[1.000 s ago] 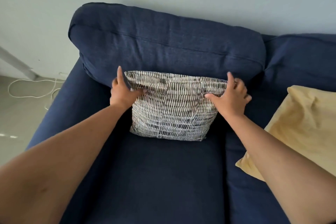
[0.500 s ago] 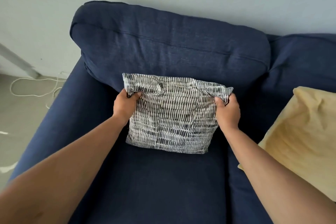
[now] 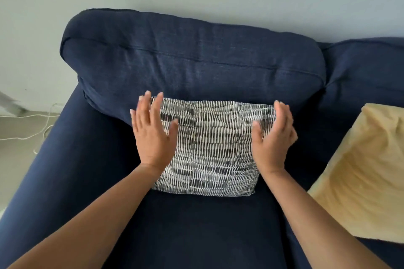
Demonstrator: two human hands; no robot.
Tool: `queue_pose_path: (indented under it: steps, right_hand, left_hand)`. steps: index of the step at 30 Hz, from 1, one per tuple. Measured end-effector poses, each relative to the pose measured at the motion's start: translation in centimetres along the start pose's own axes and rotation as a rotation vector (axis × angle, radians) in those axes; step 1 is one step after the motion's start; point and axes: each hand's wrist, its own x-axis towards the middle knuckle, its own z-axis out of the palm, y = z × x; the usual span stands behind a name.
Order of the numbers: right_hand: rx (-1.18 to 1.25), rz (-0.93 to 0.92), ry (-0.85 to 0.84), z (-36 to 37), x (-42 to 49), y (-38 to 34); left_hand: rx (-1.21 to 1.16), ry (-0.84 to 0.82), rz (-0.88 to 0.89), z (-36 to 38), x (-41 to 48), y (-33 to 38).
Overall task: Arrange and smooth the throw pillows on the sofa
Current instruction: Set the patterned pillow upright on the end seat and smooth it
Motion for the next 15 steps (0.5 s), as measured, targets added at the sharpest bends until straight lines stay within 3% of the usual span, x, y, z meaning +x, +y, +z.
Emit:
queue_pose_path:
  steps: [3, 6, 11, 15]
  right_hand:
    - [-0.155, -0.404, -0.152, 2.8, -2.5, -1.6]
    - [-0.325, -0.578, -0.34, 5.8, -4.5, -1.0]
    - [-0.555, -0.384, -0.376, 6.8, -1.0, 5.6]
    - [-0.563, -0.229, -0.383, 5.8, -0.1, 6.8]
  left_hand:
    - [0.123, -0.176, 0.46, 2.2, -2.2, 1.5]
    - [0.353, -0.404, 0.56, 5.1, -3.2, 0.2]
    - [0.64, -0.52, 0.476, 7.8, -0.1, -5.1]
    - [0.553, -0.403, 0.278, 8.0, 0.2, -4.7]
